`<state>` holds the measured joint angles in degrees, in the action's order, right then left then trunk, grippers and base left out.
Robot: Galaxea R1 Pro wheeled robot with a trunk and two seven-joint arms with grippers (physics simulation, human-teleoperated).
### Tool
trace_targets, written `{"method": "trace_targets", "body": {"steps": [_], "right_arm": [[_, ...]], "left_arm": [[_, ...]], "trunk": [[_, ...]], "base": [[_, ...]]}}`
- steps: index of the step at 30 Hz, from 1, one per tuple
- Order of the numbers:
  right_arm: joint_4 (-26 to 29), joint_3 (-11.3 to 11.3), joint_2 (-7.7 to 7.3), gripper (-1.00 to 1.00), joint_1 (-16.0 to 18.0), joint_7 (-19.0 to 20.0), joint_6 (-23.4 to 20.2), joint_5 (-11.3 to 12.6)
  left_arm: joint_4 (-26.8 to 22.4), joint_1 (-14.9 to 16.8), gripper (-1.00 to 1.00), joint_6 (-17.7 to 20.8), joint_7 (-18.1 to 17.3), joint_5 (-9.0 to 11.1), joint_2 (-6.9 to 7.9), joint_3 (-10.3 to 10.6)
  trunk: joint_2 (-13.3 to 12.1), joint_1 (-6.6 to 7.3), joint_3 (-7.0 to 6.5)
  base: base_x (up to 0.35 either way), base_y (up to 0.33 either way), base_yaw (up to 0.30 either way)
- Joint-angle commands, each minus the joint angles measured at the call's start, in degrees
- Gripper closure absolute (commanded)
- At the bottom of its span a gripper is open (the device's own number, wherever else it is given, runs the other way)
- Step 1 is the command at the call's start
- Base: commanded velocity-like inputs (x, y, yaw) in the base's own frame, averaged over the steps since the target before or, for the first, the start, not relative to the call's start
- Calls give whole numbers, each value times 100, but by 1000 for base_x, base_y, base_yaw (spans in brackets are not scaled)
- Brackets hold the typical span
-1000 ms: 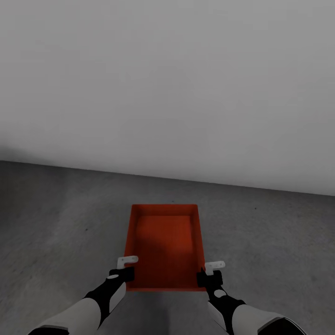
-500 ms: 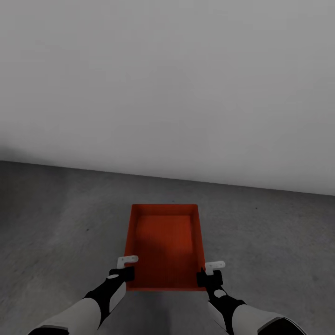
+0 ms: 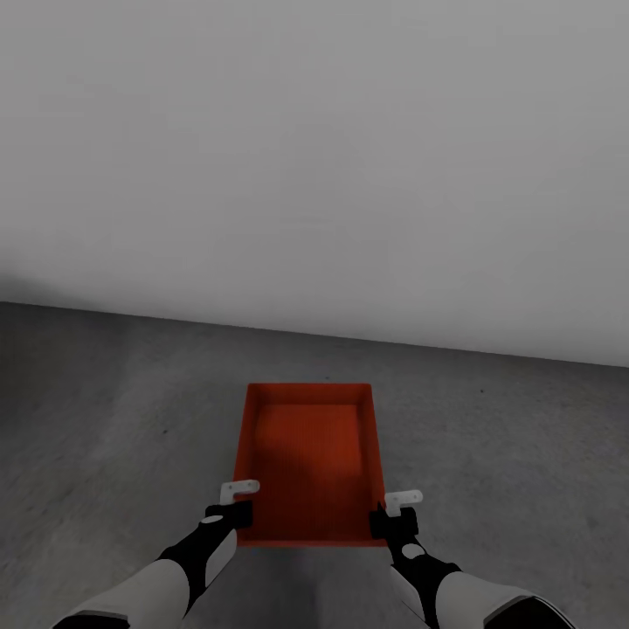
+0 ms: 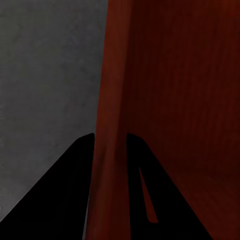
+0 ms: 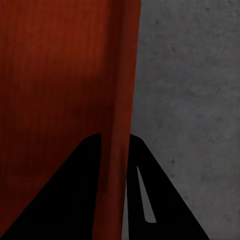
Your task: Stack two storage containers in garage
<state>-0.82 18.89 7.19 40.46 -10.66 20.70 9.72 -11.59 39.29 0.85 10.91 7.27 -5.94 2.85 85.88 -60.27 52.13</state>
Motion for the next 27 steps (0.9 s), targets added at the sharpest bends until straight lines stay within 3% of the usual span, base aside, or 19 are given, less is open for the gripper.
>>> {"method": "trace_targets", "body": {"steps": [1,6,12,27], "right_arm": [[12,-122,2,100,6,-21,65,39],[12,-122,2,100,6,-17,65,38],[12,-122,2,100,6,-19,65,39],[12,-122,2,100,6,-19,64,40]], "left_arm": [[13,0,100,11,105,38,6,-91],[18,0,100,11,105,38,6,-91],[17,0,100,11,105,38,6,-91],[9,0,100,11,105,38,6,-91]], "trunk": [[2,0,3],[2,0,3],[242,-131,111],[242,-131,111]], "base": [[0,0,0],[0,0,0],[0,0,0],[0,0,0]]}}
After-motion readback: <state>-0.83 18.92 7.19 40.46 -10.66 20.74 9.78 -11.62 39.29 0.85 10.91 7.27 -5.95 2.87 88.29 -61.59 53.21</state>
